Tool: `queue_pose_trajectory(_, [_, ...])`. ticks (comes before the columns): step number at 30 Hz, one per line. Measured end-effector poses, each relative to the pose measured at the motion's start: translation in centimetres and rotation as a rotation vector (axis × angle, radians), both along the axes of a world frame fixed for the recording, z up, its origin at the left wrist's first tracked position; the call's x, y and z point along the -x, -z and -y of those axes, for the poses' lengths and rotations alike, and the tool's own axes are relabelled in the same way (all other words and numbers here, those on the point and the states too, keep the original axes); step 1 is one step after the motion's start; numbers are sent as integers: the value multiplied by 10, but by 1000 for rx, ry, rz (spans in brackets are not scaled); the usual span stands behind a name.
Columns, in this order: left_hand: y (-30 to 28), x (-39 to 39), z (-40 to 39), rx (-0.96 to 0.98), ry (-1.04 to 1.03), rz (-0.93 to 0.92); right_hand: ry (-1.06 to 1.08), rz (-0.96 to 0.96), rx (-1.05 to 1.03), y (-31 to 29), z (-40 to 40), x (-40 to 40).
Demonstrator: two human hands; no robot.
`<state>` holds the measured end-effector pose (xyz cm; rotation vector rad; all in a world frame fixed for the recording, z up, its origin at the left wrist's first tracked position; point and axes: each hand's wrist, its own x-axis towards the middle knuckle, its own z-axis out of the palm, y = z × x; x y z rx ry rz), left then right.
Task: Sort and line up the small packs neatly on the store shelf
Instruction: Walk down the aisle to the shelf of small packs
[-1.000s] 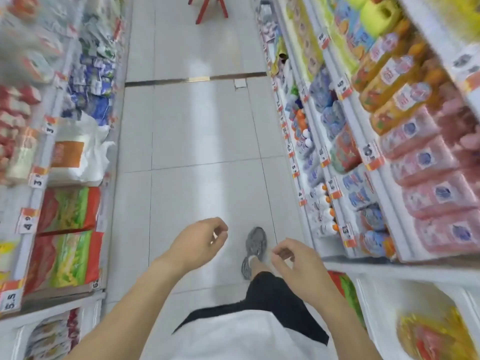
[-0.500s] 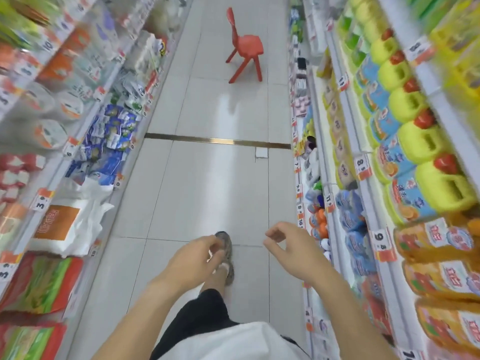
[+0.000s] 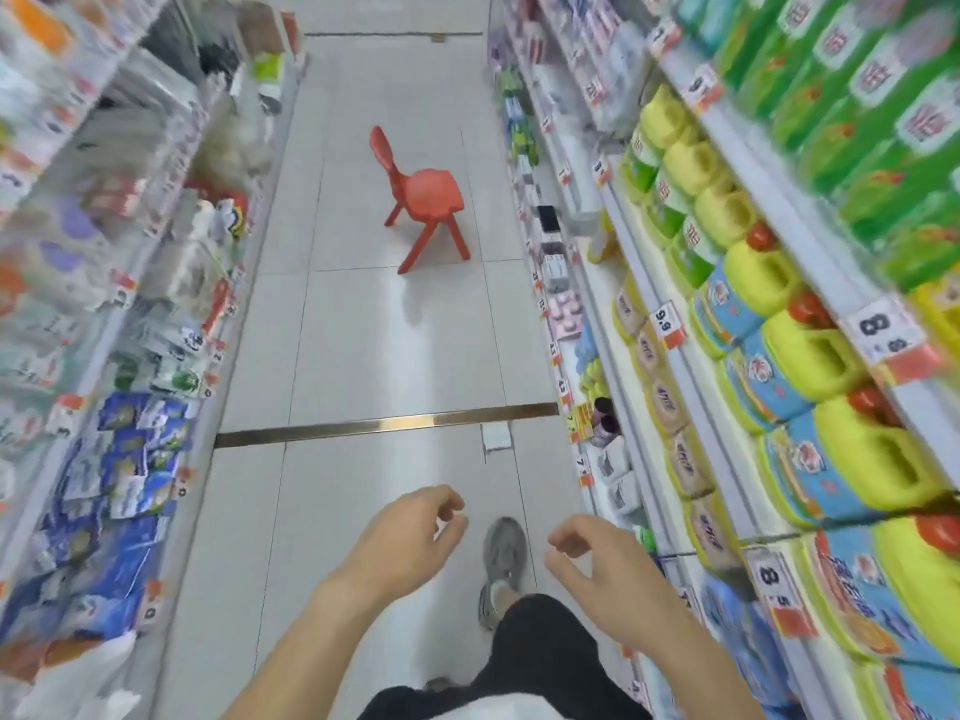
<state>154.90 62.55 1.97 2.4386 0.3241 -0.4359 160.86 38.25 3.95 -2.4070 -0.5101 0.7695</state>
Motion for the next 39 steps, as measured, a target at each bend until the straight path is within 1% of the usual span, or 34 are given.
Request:
queue_pose_trajectory(4, [13,-115,-36,-9,-6,-33,2,-22,-39,19,-47,-124])
queue_pose_trajectory(8, [-1,-214,-76,-5,-52,-73,-30,-68,-45,21,-96,-246])
queue_pose_trajectory(12, [-5,-306,-125,28,-141,-57,-117,-65,-13,21,-152,-359])
queue_pose_trajectory(15, [-4,-376,-162,59,-161,-50,-172,-53,16,16,-200,-438])
queue_pose_trajectory(20, [20,-510,-242,76,-168,-25,-177,-19,35,32,-286,-572])
queue_pose_trajectory(22, [30,-569,-281,76,-129,-33,-137,-13,51,34,-322,-629])
queue_pose_trajectory(25, [28,-644,-326,68,-84,-34,-72,-7,43,22,-360,-693])
queue_pose_trajectory(30, [-1,-784,-387,21,61,-20,36,-48,22,3,-399,-791])
queue_pose_trajectory(33, [-7,-866,-410,13,109,-6,83,-28,10,5,-413,-849])
queue_pose_trajectory(37, [2,-975,-428,-6,174,32,125,-42,-12,20,-433,-940])
queue_pose_trajectory(39, [5,-1025,-434,-6,181,19,143,-54,-16,27,-441,-991])
